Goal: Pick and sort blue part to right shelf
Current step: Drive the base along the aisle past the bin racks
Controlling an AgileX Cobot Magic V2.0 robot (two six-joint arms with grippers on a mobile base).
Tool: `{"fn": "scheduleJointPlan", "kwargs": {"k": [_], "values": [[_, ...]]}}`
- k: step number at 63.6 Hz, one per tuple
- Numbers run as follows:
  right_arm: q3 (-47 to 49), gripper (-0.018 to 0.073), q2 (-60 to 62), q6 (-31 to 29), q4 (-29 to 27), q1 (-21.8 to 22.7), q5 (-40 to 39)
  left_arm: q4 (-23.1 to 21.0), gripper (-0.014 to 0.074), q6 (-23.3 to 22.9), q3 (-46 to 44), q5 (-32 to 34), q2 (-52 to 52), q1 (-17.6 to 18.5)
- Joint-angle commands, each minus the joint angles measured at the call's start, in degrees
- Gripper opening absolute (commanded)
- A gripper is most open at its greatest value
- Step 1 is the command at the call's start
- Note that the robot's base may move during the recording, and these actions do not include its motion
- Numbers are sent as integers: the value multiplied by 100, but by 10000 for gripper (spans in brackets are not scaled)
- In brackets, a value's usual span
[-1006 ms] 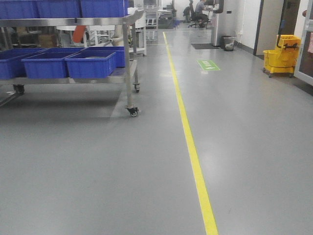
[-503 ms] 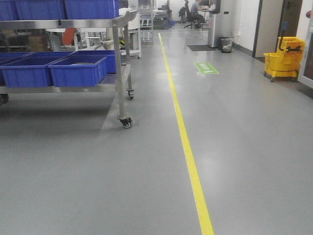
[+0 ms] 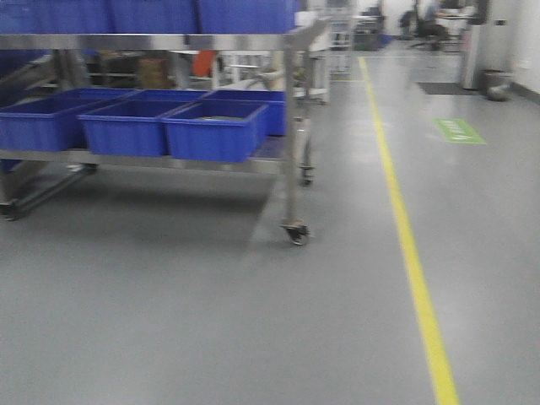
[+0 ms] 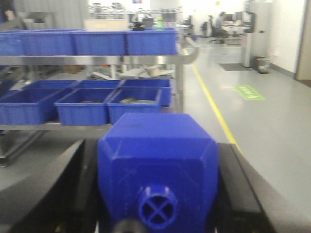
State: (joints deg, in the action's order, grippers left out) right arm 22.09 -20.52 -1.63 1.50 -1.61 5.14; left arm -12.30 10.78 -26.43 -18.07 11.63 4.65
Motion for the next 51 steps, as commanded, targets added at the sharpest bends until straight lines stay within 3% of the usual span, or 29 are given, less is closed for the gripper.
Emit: {"fn": "scheduleJointPlan", "kwargs": {"k": [1, 51], "values": [[177, 399, -34, -29, 53, 39, -514, -44, 408, -58, -168, 533, 82, -4], [177, 399, -34, -29, 53, 39, -514, -55, 408, -58, -168, 533, 82, -4]]}}
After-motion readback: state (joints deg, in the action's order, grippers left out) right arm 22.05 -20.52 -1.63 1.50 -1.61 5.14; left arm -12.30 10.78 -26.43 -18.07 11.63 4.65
